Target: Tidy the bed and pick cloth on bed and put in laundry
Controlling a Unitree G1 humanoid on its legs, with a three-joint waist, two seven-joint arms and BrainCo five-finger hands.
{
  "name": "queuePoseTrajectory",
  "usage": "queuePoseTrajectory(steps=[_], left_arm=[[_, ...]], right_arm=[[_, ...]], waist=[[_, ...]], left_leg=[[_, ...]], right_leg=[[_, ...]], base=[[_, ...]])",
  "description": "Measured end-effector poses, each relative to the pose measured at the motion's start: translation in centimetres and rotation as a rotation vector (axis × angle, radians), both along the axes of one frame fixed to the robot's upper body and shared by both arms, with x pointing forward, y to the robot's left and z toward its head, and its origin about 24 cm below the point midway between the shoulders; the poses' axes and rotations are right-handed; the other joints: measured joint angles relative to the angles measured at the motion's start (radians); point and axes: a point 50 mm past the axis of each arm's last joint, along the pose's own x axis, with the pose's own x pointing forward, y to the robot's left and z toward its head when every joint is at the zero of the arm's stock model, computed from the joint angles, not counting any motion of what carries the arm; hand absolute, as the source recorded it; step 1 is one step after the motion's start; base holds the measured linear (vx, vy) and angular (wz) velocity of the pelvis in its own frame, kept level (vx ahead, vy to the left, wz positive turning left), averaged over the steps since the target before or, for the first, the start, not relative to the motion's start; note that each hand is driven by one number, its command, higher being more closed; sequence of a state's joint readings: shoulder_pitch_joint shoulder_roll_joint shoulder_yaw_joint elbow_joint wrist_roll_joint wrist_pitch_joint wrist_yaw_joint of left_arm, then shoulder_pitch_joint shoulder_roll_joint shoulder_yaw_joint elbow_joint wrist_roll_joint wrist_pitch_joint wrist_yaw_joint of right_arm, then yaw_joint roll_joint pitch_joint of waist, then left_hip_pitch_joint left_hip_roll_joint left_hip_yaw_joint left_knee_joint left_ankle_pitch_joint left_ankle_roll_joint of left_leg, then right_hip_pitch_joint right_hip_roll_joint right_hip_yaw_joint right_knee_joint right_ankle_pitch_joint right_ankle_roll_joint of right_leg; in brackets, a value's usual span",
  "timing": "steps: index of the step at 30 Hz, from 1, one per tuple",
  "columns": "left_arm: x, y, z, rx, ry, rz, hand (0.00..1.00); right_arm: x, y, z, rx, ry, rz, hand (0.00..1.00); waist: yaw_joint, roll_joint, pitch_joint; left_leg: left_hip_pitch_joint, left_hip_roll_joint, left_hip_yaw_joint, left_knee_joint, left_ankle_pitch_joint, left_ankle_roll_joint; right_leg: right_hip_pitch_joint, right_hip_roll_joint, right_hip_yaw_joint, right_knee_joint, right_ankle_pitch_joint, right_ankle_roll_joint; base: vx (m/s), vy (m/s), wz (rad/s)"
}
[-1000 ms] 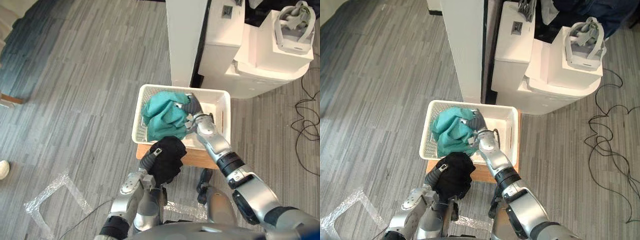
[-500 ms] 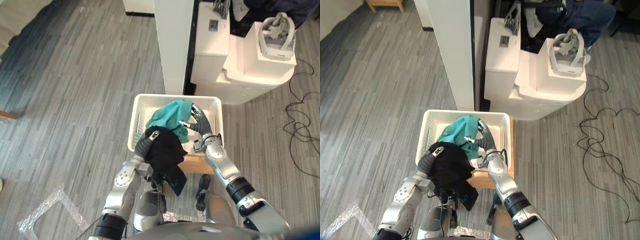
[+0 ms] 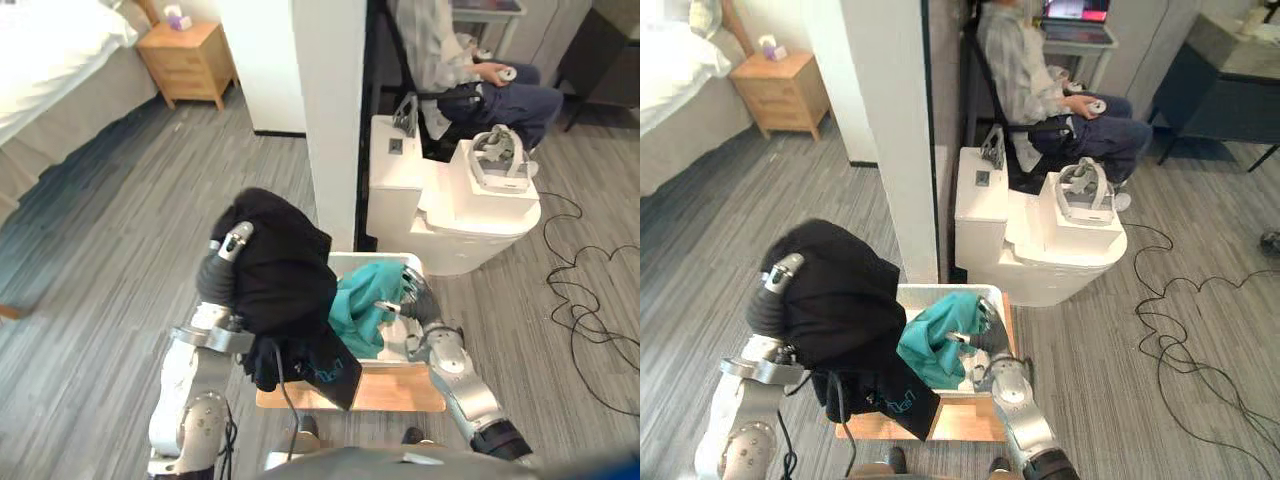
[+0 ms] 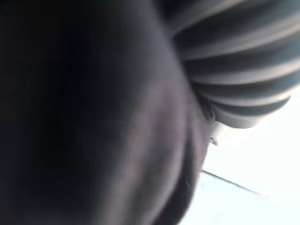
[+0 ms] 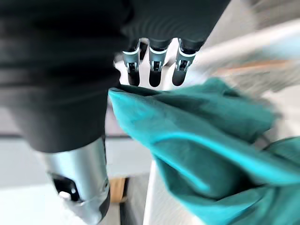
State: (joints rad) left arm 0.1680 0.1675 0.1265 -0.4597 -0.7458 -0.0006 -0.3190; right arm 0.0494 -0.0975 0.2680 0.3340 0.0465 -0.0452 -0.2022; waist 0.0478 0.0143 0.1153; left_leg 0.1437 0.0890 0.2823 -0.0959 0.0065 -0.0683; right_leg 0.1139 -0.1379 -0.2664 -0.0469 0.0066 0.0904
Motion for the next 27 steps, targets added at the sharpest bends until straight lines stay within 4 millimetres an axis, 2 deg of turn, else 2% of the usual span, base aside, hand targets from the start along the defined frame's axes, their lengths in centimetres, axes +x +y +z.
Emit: queuePoseTrajectory(steps=[4, 5, 7, 12, 14, 18, 19, 23, 27], left_arm=[[1.2, 0.0, 1.6, 0.048, -0.037, 0.005, 1.00], [1.5, 0.0, 1.9, 0.094, -0.046, 0.033, 1.00], [1.8, 0.1, 2.2, 0.175, -0.052, 0.085, 1.00], [2.5, 1.4, 0.9, 0.377, -0.017, 0.299, 1.00], [2.7, 1.8, 0.7, 0.506, -0.043, 0.439, 1.00], [3.8, 1.9, 0.5, 0.705, -0.066, 0.513, 1.00], [4.3, 1.7, 0.2, 0.789, -0.068, 0.505, 1.00], [5.0, 0.4, -1.6, 0.930, -0.041, 0.453, 1.00], [5.1, -2.3, -5.2, 1.146, -0.010, 0.335, 1.00]], right_arm=[[-1.7, -1.2, -1.3, -0.113, 0.055, 0.002, 0.00], [-2.1, -1.6, -1.6, -0.134, 0.069, -0.001, 0.00], [-2.9, -2.2, -2.0, -0.141, 0.096, -0.016, 0.00], [-5.2, -3.6, -3.3, -0.145, 0.172, -0.044, 0.00], [-6.2, -4.2, -3.7, -0.154, 0.206, -0.040, 0.00], [-7.8, -4.7, -4.3, -0.142, 0.255, -0.043, 0.00], [-8.0, -4.8, -4.4, -0.134, 0.264, -0.040, 0.00], [-7.9, -4.7, -4.2, -0.088, 0.243, -0.026, 0.00], [-8.0, -4.6, -3.6, -0.049, 0.200, -0.025, 0.00]], waist=[[-0.016, 0.005, -0.016], [-0.033, 0.003, -0.021], [-0.042, 0.004, -0.024], [-0.057, 0.012, -0.056], [-0.065, 0.014, -0.058], [-0.072, 0.013, -0.079], [-0.075, 0.015, -0.085], [-0.089, 0.017, -0.088], [-0.105, 0.017, -0.084]], left_leg=[[0.016, 0.005, 0.040, 0.000, -0.005, -0.003], [0.021, 0.006, 0.042, -0.001, -0.005, -0.003], [0.035, 0.009, 0.054, -0.001, -0.006, -0.005], [0.047, 0.018, 0.073, -0.006, -0.012, -0.009], [0.048, 0.021, 0.080, -0.006, -0.012, -0.010], [0.049, 0.025, 0.089, -0.006, -0.014, -0.012], [0.050, 0.025, 0.092, -0.006, -0.014, -0.013], [0.050, 0.027, 0.114, -0.006, -0.017, -0.017], [0.046, 0.033, 0.148, -0.006, -0.033, -0.027]], right_leg=[[0.004, 0.007, 0.034, -0.015, 0.017, -0.005], [0.006, 0.007, 0.034, -0.015, 0.017, -0.005], [0.014, 0.009, 0.043, -0.015, 0.018, -0.006], [0.016, 0.018, 0.058, -0.015, 0.016, -0.010], [0.014, 0.020, 0.062, -0.015, 0.016, -0.011], [0.012, 0.024, 0.066, -0.015, 0.016, -0.012], [0.012, 0.024, 0.068, -0.014, 0.016, -0.012], [-0.003, 0.026, 0.091, -0.006, 0.016, -0.013], [-0.028, 0.032, 0.117, 0.006, 0.014, -0.015]], base=[[-0.04, 0.000, -0.30], [-0.04, 0.001, -0.10], [-0.03, 0.000, -0.13], [-0.02, -0.010, -0.12], [-0.01, -0.004, -0.06], [0.01, -0.002, -0.04], [0.02, 0.003, -0.04], [0.00, 0.011, -0.16], [0.01, 0.006, -0.18]])
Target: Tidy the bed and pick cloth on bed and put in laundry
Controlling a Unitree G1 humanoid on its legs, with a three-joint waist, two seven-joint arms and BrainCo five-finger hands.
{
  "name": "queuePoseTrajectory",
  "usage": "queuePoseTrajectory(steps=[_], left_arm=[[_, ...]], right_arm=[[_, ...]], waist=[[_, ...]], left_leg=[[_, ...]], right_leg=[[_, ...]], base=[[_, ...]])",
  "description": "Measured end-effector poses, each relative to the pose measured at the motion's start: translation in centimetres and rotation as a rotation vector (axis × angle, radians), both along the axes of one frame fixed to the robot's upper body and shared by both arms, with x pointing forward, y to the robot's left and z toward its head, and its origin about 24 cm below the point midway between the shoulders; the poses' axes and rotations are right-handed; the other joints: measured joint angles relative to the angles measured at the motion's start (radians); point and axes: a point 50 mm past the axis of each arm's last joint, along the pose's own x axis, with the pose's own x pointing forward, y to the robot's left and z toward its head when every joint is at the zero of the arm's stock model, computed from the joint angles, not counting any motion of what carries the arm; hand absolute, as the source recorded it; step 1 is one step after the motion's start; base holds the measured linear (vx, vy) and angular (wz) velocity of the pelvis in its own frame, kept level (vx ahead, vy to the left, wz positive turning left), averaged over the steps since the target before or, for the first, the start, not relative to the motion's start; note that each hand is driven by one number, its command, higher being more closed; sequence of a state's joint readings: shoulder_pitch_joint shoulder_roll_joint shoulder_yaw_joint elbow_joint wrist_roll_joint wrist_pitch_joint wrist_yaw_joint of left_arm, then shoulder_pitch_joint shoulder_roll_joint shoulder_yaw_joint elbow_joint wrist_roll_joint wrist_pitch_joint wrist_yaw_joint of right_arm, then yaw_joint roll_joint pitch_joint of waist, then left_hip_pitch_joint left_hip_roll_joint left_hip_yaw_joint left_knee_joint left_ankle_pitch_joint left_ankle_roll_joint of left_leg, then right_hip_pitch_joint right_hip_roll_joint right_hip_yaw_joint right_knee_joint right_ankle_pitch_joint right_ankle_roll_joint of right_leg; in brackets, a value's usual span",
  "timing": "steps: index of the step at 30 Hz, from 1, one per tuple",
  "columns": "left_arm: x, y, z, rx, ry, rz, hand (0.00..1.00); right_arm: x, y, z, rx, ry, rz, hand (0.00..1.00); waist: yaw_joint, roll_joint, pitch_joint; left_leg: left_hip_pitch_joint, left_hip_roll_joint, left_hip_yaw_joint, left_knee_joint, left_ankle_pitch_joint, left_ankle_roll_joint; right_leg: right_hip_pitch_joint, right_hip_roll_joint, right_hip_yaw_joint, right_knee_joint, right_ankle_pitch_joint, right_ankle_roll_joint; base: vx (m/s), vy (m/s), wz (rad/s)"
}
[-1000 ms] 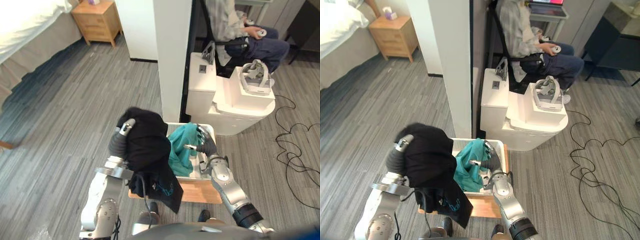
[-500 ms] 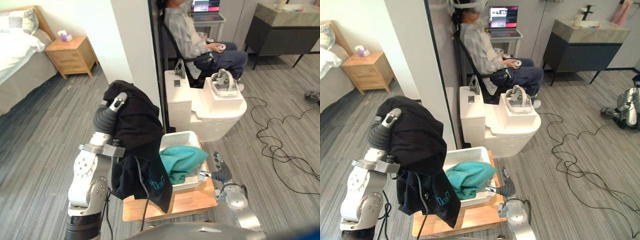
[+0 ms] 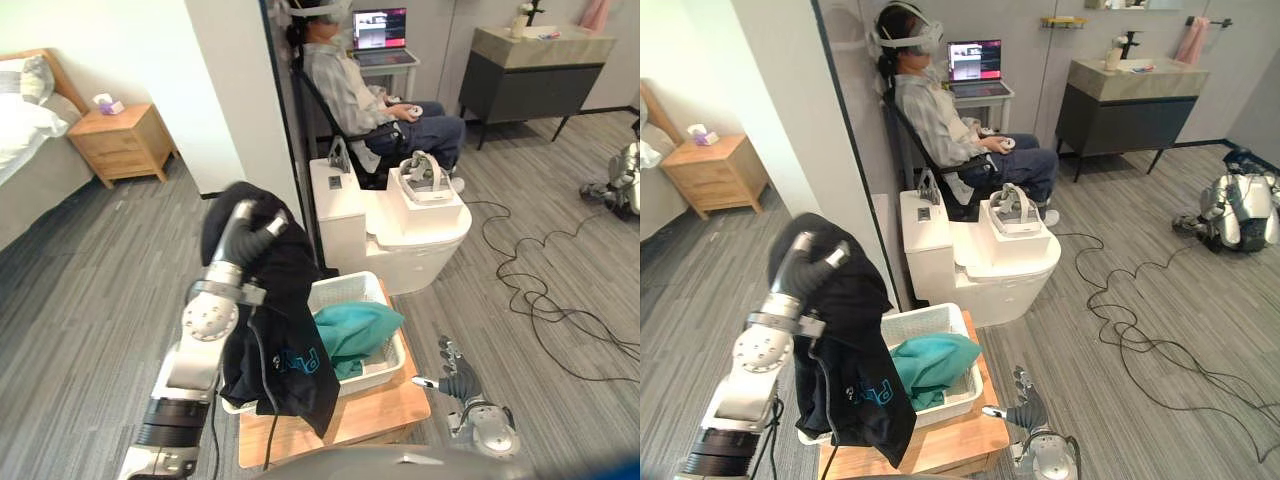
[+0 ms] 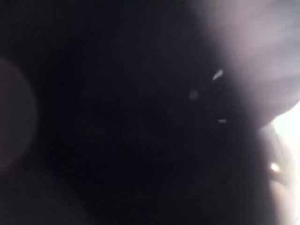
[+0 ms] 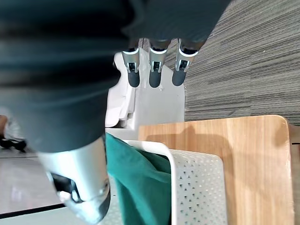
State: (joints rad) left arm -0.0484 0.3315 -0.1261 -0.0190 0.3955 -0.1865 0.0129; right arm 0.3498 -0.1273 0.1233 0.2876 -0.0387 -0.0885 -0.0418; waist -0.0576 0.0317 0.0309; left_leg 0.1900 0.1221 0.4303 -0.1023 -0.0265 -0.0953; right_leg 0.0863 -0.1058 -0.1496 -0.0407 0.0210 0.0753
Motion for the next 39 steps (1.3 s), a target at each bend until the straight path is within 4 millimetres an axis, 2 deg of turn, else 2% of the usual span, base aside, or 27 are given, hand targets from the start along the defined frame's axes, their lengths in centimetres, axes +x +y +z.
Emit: queuePoseTrajectory(steps=[2, 5, 9, 10, 12, 14, 15, 20, 23, 27, 28, 29, 31, 34, 35, 37, 38, 39], left_arm=[[0.1, -0.6, -1.3, 0.064, 0.030, -0.006, 1.00], [1.0, -1.5, -3.9, 0.209, 0.076, -0.012, 1.00], [2.4, -2.0, -5.1, 0.303, 0.111, -0.018, 1.00], [2.9, -2.4, -5.5, 0.353, 0.124, -0.036, 1.00], [3.2, -2.7, -6.2, 0.412, 0.151, -0.040, 1.00], [3.6, -2.6, -6.8, 0.455, 0.194, -0.023, 1.00], [3.7, -2.6, -6.9, 0.461, 0.199, -0.019, 0.00], [4.0, -1.9, -8.0, 0.514, 0.304, 0.031, 0.00], [3.9, -1.4, -8.4, 0.477, 0.342, 0.067, 0.00], [3.9, -0.3, -8.0, 0.293, 0.326, 0.144, 0.00], [4.2, 0.5, -7.2, 0.187, 0.307, 0.186, 0.00], [4.2, 0.8, -6.9, 0.156, 0.299, 0.200, 0.00], [4.0, 2.5, -5.1, 0.027, 0.232, 0.255, 0.00], [2.4, 5.4, -4.0, -0.040, 0.181, 0.327, 0.00], [1.4, 6.7, -4.1, -0.073, 0.187, 0.363, 0.00], [0.2, 7.8, -4.2, -0.098, 0.200, 0.397, 0.00], [-1.1, 8.8, -4.7, -0.142, 0.227, 0.425, 0.00], [-1.5, 9.1, -4.8, -0.160, 0.235, 0.435, 0.00]], right_arm=[[0.1, 0.0, 0.1, 0.020, -0.016, -0.011, 0.00], [0.4, -0.2, 0.5, 0.056, -0.051, -0.040, 0.00], [1.9, -0.1, 1.2, 0.095, -0.117, -0.055, 0.00], [2.7, -0.3, 1.7, 0.104, -0.154, -0.064, 0.00], [3.5, -0.4, 2.3, 0.109, -0.196, -0.069, 0.00], [4.6, -0.6, 3.1, 0.118, -0.250, -0.070, 0.00], [4.7, -0.6, 3.2, 0.122, -0.257, -0.071, 0.00], [5.1, -1.0, 3.6, 0.139, -0.284, -0.085, 0.00], [5.1, -1.2, 3.7, 0.134, -0.295, -0.090, 0.00], [5.1, -1.4, 3.8, 0.131, -0.311, -0.090, 0.00], [4.9, -1.5, 3.7, 0.131, -0.307, -0.096, 0.00], [4.8, -1.5, 3.7, 0.131, -0.303, -0.098, 0.00], [3.8, -1.7, 3.4, 0.135, -0.286, -0.122, 0.00], [2.0, -2.0, 2.8, 0.128, -0.247, -0.150, 0.00], [1.4, -2.1, 2.5, 0.127, -0.228, -0.159, 0.00], [0.5, -2.2, 2.0, 0.131, -0.199, -0.184, 0.00], [-0.4, -2.2, 1.5, 0.137, -0.162, -0.193, 0.00], [-0.6, -2.1, 1.4, 0.138, -0.152, -0.195, 0.00]], waist=[[-0.008, 0.001, 0.012], [-0.010, -0.004, 0.038], [-0.019, -0.022, 0.083], [-0.023, -0.025, 0.110], [-0.039, -0.020, 0.138], [-0.039, -0.016, 0.163], [-0.041, -0.015, 0.172], [-0.042, -0.005, 0.225], [-0.040, -0.005, 0.240], [-0.035, -0.006, 0.241], [-0.034, -0.006, 0.241], [-0.034, -0.006, 0.241], [-0.034, -0.006, 0.241], [-0.032, -0.005, 0.238], [-0.025, -0.005, 0.233], [-0.010, -0.003, 0.224], [-0.001, -0.003, 0.195], [0.000, -0.003, 0.188]], left_leg=[[-0.007, 0.002, 0.016, 0.000, -0.007, 0.005], [-0.037, 0.011, 0.116, 0.000, 0.002, -0.006], [-0.095, 0.003, 0.148, 0.010, 0.011, 0.003], [-0.111, 0.001, 0.160, 0.023, 0.014, 0.006], [-0.126, 0.002, 0.171, 0.040, 0.012, 0.004], [-0.145, 0.009, 0.217, 0.061, 0.006, 0.001], [-0.147, 0.011, 0.223, 0.069, 0.004, 0.001], [-0.184, 0.040, 0.253, 0.124, -0.018, -0.004], [-0.194, 0.046, 0.256, 0.141, -0.030, -0.001], [-0.197, 0.048, 0.252, 0.142, -0.032, 0.000], [-0.194, 0.049, 0.245, 0.143, -0.031, 0.000], [-0.192, 0.049, 0.243, 0.143, -0.031, 0.000], [-0.183, 0.051, 0.221, 0.147, -0.030, 0.001], [-0.143, 0.053, 0.190, 0.145, -0.030, 0.000], [-0.128, 0.052, 0.180, 0.140, -0.032, -0.001], [-0.118, 0.052, 0.162, 0.134, -0.033, -0.001], [-0.114, 0.051, 0.151, 0.123, -0.030, -0.002], [-0.110, 0.050, 0.146, 0.121, -0.028, -0.001]], right_leg=[[-0.021, -0.001, 0.015, 0.018, -0.006, -0.003], [-0.097, -0.002, 0.053, 0.062, -0.008, -0.003], [-0.190, -0.006, 0.093, 0.104, -0.009, -0.003], [-0.214, -0.008, 0.107, 0.114, -0.008, -0.003], [-0.228, -0.011, 0.113, 0.120, -0.008, -0.002], [-0.259, -0.007, 0.138, 0.132, -0.008, -0.003], [-0.259, -0.007, 0.139, 0.133, -0.008, -0.003], [-0.291, 0.004, 0.147, 0.154, -0.010, -0.006], [-0.296, 0.005, 0.149, 0.154, -0.011, -0.007], [-0.296, 0.006, 0.152, 0.155, -0.011, -0.007], [-0.289, 0.006, 0.147, 0.155, -0.012, -0.008], [-0.286, 0.006, 0.145, 0.156, -0.012, -0.008], [-0.268, 0.004, 0.130, 0.163, -0.023, -0.010], [-0.215, -0.001, 0.095, 0.178, -0.052, -0.011], [-0.197, -0.004, 0.085, 0.186, -0.067, -0.010], [-0.175, -0.006, 0.066, 0.186, -0.079, -0.010], [-0.166, -0.008, 0.047, 0.185, -0.084, -0.008], [-0.160, -0.008, 0.042, 0.184, -0.085, -0.008]], base=[[0.01, 0.014, -0.27], [0.01, 0.017, -0.31], [-0.02, 0.006, -0.26], [0.02, -0.001, -0.20], [0.02, 0.001, -0.17], [0.04, -0.006, -0.26], [0.03, -0.021, -0.13], [0.00, -0.036, -0.06], [-0.01, -0.004, -0.01], [-0.01, -0.011, 0.02], [0.00, -0.015, 0.10], [0.00, -0.013, 0.12], [0.02, -0.015, 0.27], [0.03, -0.013, 0.37], [0.02, -0.010, 0.29], [0.02, -0.014, 0.34], [0.04, -0.020, 0.36], [0.07, -0.015, 0.34]])
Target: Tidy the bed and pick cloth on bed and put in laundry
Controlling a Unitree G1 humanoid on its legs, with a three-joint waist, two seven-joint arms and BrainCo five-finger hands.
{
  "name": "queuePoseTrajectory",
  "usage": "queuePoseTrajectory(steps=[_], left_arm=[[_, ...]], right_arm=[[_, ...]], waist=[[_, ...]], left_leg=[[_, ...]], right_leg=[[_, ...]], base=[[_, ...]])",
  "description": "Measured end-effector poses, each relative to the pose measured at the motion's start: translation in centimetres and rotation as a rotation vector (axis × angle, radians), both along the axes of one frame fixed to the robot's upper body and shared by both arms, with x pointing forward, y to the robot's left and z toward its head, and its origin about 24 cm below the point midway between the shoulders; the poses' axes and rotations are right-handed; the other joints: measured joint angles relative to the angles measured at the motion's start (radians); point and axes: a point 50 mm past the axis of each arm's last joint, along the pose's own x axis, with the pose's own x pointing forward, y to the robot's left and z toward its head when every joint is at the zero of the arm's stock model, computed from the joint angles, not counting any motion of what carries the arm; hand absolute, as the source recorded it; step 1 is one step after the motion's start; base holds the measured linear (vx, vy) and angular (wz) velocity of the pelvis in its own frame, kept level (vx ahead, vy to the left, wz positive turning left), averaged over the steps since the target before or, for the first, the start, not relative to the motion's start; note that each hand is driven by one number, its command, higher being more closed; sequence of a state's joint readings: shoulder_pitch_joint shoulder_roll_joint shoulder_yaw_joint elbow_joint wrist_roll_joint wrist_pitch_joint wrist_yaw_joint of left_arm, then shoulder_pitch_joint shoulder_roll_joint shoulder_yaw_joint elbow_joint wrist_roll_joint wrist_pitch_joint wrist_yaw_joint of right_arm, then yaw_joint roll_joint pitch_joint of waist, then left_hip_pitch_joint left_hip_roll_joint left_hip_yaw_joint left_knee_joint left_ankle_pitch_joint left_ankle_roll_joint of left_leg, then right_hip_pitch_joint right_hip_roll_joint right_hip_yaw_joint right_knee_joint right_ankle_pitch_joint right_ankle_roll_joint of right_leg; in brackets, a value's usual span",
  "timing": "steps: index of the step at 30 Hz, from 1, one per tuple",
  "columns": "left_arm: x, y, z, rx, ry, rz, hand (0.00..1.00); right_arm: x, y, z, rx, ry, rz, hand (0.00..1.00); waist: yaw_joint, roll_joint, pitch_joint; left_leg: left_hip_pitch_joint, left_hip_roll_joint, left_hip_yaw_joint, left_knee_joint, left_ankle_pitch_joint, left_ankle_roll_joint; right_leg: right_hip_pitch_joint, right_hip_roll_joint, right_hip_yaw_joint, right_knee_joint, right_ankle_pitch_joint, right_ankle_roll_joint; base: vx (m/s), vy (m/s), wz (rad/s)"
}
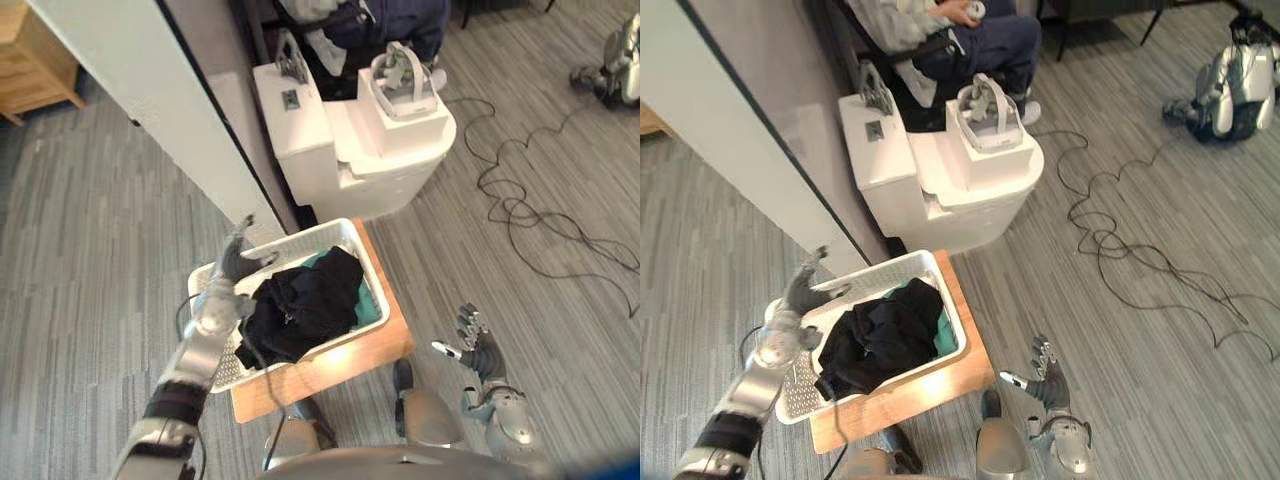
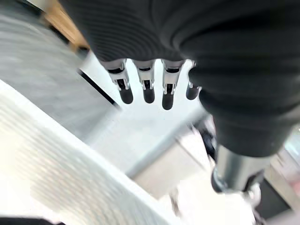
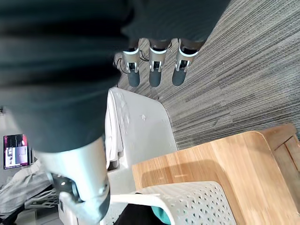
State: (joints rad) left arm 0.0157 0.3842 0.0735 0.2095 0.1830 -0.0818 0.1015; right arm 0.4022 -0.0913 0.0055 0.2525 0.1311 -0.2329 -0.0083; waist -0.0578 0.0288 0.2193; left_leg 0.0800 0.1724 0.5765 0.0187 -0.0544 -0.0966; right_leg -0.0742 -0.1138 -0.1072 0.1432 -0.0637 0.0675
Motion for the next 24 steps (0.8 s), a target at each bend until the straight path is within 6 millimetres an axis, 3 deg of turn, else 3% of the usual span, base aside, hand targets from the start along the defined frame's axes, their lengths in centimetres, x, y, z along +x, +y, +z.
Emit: queuePoseTrajectory(steps=[3, 7, 9, 10, 11, 13, 14, 16, 17, 20, 24], left_arm=[[-2.9, 1.7, -1.3, -0.090, 0.045, 0.091, 0.00], [-7.3, 2.5, -4.7, -0.425, 0.124, 0.259, 0.00], [-9.0, 2.0, -6.9, -0.559, 0.192, 0.322, 0.00], [-10.9, 1.4, -9.2, -0.659, 0.280, 0.386, 0.00], [-11.5, 1.1, -9.9, -0.687, 0.308, 0.407, 0.00], [-15.8, -0.8, -13.7, -0.806, 0.481, 0.536, 0.00], [-16.6, -1.2, -14.3, -0.822, 0.510, 0.558, 0.00], [-20.3, -2.7, -16.6, -0.912, 0.631, 0.667, 0.00], [-20.9, -2.9, -16.8, -0.929, 0.645, 0.686, 0.00], [-25.2, -4.8, -18.3, -0.989, 0.767, 0.779, 0.00], [-26.0, -5.4, -18.6, -0.954, 0.811, 0.797, 0.00]], right_arm=[[-1.0, 0.1, -0.5, -0.025, 0.044, 0.015, 0.00], [-1.3, 0.4, -0.9, -0.021, 0.062, 0.011, 0.00], [-1.6, 0.3, -1.4, -0.024, 0.092, 0.007, 0.00], [-2.0, 0.3, -2.1, -0.033, 0.131, 0.007, 0.00], [-2.2, 0.4, -2.4, -0.037, 0.145, 0.007, 0.00], [-2.9, 0.4, -3.9, -0.042, 0.226, -0.007, 0.00], [-3.3, 0.3, -4.3, -0.041, 0.248, -0.013, 0.00], [-4.3, 0.3, -5.9, -0.013, 0.338, -0.075, 0.00], [-4.5, 0.2, -6.1, -0.008, 0.356, -0.087, 0.00], [-6.0, -0.4, -7.5, 0.052, 0.455, -0.199, 0.00], [-6.7, -0.6, -8.0, 0.098, 0.496, -0.249, 0.00]], waist=[[0.021, -0.002, -0.044], [0.037, -0.002, -0.108], [0.049, -0.002, -0.119], [0.053, -0.002, -0.126], [0.054, -0.004, -0.129], [0.054, -0.004, -0.153], [0.056, -0.003, -0.155], [0.074, -0.009, -0.167], [0.076, -0.014, -0.170], [0.081, -0.015, -0.172], [0.091, -0.013, -0.180]], left_leg=[[0.043, -0.002, -0.018, -0.013, 0.002, 0.000], [0.053, -0.008, -0.045, -0.019, 0.000, 0.001], [0.069, -0.010, -0.049, -0.023, 0.000, 0.000], [0.086, -0.013, -0.056, -0.029, 0.001, -0.001], [0.091, -0.014, -0.058, -0.033, 0.002, -0.001], [0.102, -0.016, -0.066, -0.051, 0.006, -0.003], [0.104, -0.016, -0.066, -0.055, 0.010, -0.004], [0.117, -0.016, -0.066, -0.075, 0.020, -0.009], [0.119, -0.016, -0.066, -0.079, 0.021, -0.009], [0.157, -0.018, -0.065, -0.108, 0.030, -0.013], [0.166, -0.018, -0.064, -0.120, 0.032, -0.017]], right_leg=[[0.053, -0.002, -0.022, -0.007, -0.011, 0.000], [0.093, -0.009, -0.057, -0.036, -0.014, 0.003], [0.113, -0.011, -0.065, -0.042, -0.015, 0.004], [0.133, -0.013, -0.073, -0.045, -0.022, 0.006], [0.138, -0.013, -0.074, -0.046, -0.026, 0.008], [0.153, -0.014, -0.097, -0.054, -0.031, 0.008], [0.154, -0.013, -0.098, -0.055, -0.032, 0.008], [0.159, -0.008, -0.102, -0.056, -0.037, 0.005], [0.160, -0.008, -0.102, -0.056, -0.038, 0.005], [0.187, -0.004, -0.107, -0.060, -0.042, 0.006], [0.190, -0.001, -0.109, -0.068, -0.048, 0.006]], base=[[0.09, 0.000, 0.23], [0.03, 0.000, 0.20], [0.01, -0.002, 0.10], [-0.02, -0.006, 0.13], [-0.02, -0.012, 0.16], [-0.02, -0.021, 0.13], [-0.02, -0.019, 0.06], [0.00, 0.000, 0.00], [0.01, -0.022, 0.05], [0.02, -0.004, 0.03], [0.00, 0.000, 0.01]])
